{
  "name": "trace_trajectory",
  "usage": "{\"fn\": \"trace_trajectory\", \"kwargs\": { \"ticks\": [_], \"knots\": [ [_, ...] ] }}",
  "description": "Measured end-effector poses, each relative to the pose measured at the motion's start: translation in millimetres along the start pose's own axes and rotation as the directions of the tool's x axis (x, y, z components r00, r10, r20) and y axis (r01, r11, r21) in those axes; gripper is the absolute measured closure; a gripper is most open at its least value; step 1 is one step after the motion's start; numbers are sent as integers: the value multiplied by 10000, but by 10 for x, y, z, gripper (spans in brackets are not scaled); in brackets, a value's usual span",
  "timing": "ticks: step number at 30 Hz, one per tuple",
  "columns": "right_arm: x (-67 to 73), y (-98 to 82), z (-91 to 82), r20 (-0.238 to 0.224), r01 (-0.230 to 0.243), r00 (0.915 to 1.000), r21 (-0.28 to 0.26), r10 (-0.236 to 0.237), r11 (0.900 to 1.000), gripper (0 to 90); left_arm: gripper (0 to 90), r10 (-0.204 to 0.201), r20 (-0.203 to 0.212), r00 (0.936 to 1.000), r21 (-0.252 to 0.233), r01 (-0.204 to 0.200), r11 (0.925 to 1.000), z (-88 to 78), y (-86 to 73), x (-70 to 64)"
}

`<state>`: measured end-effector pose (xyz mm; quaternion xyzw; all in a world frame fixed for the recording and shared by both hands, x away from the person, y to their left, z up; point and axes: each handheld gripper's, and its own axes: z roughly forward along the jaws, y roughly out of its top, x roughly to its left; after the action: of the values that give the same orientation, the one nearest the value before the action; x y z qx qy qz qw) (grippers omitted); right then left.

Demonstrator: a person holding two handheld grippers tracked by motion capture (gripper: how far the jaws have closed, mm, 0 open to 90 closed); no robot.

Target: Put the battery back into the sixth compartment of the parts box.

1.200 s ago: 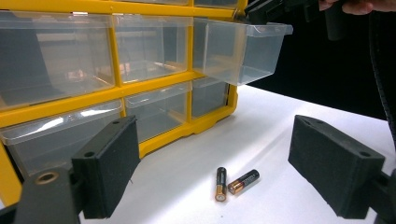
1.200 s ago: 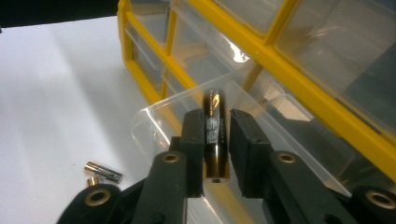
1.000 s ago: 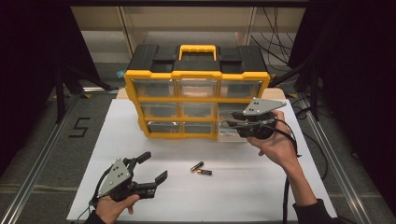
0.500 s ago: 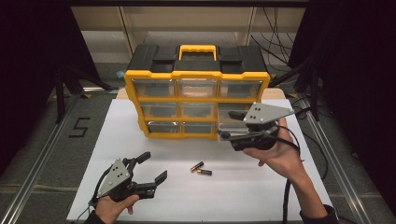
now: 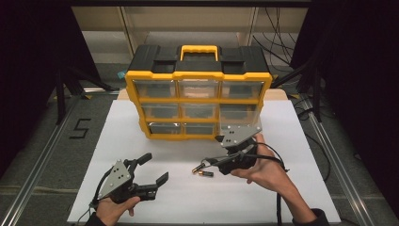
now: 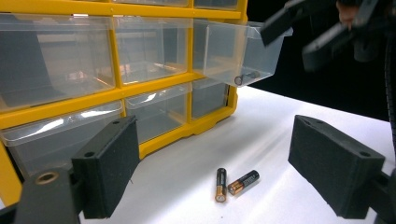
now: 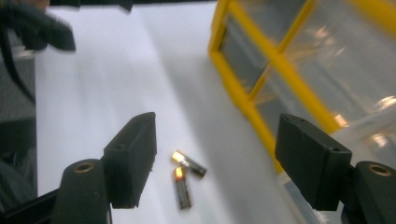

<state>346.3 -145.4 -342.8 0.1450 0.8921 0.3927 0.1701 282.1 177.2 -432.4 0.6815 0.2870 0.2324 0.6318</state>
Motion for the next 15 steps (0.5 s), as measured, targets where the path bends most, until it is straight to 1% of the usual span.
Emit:
{"fn": "trace_trajectory", "kwargs": {
  "ticks": [1,2,3,5,6,7,9,10,11,12,14,15],
  "knots": [
    [16,-12,42,-33,21,10000,155,-21,9999,296,156,-38,-1,10000,-15,38,10000,1,3,-2],
    [22,-27,90,-50,128,9999,312,-127,9994,296,156,29,-7,10000,-17,-29,10000,3,5,4],
    [35,-45,134,-124,84,9999,495,-78,9987,296,156,58,-8,10000,7,-58,10000,4,4,6],
    [59,-90,238,-158,176,9997,810,-164,9966,291,156,32,11,10000,56,-32,10000,3,-2,2],
    [68,-118,302,-237,226,9995,1048,-202,9942,283,156,24,6,10000,48,-24,10000,2,-2,1],
    [77,-133,338,-281,142,9995,1186,-110,9928,281,156,30,4,10000,29,-30,10000,1,0,2],
    [89,-177,432,-368,145,9993,1501,-91,9886,281,156,57,-14,10000,21,-57,10000,2,1,8],
    [89,-177,432,-368,145,9993,1501,-91,9886,281,156,57,-14,10000,21,-57,10000,2,1,8],
    [105,-220,532,-397,355,9988,1850,-287,9821,285,156,-30,-11,10000,49,30,10000,1,-4,1],
    [108,-232,560,-410,441,9985,1939,-368,9800,288,156,33,0,10000,33,-33,10000,1,-2,4],
    [116,-266,640,-499,694,9970,2241,-597,9721,290,156,32,3,10000,9,-32,10000,4,2,4],
    [116,-266,640,-499,694,9970,2241,-597,9721,290,156,32,3,10000,9,-32,10000,4,2,4]
  ]
}}
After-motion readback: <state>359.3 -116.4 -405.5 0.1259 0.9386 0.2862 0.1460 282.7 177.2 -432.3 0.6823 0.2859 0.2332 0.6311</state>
